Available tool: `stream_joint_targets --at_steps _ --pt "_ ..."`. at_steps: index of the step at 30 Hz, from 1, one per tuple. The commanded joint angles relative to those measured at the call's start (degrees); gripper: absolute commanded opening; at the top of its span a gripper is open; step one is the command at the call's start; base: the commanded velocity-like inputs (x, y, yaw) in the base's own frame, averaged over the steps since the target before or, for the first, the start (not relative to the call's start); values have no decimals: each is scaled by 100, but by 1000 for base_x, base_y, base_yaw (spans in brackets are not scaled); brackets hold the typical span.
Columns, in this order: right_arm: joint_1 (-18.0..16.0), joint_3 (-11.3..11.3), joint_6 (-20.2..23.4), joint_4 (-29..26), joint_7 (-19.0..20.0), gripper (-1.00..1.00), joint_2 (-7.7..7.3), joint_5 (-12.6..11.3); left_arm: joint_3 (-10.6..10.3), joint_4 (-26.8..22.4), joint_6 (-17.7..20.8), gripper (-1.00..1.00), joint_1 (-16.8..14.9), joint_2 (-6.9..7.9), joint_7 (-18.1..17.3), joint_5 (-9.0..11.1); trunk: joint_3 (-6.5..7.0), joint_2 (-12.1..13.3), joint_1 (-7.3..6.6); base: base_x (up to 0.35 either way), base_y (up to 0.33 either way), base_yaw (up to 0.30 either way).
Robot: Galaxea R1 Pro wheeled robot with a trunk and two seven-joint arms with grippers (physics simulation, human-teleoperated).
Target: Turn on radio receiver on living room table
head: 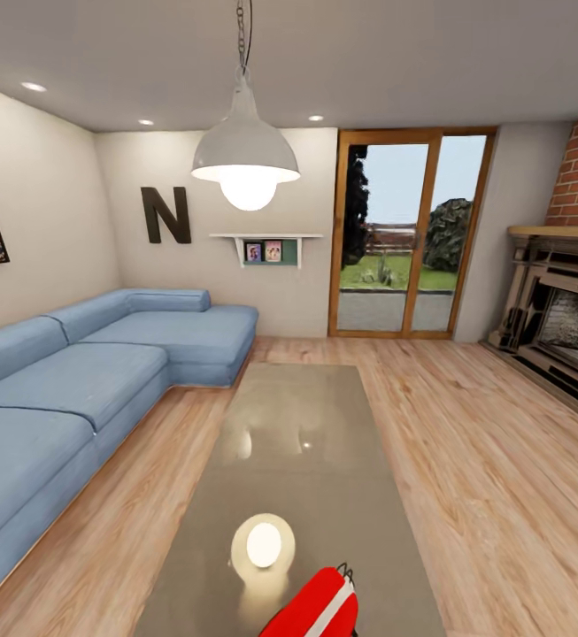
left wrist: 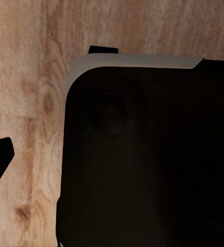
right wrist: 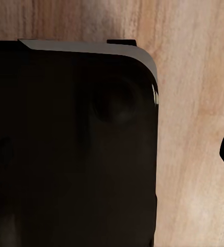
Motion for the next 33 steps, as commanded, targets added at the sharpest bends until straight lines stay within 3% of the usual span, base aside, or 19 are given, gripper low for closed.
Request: stream_joint_targets --at_steps 1,33 --pt "0 0 0 0 0 100 0 0 -1 0 0 100 0 -1 7 0 0 0 0 16 9 0" --pt "0 9 12 0 0 100 0 35 -21 0 21 100 0 -21 52 -9 36 80 -44 1 1 0"
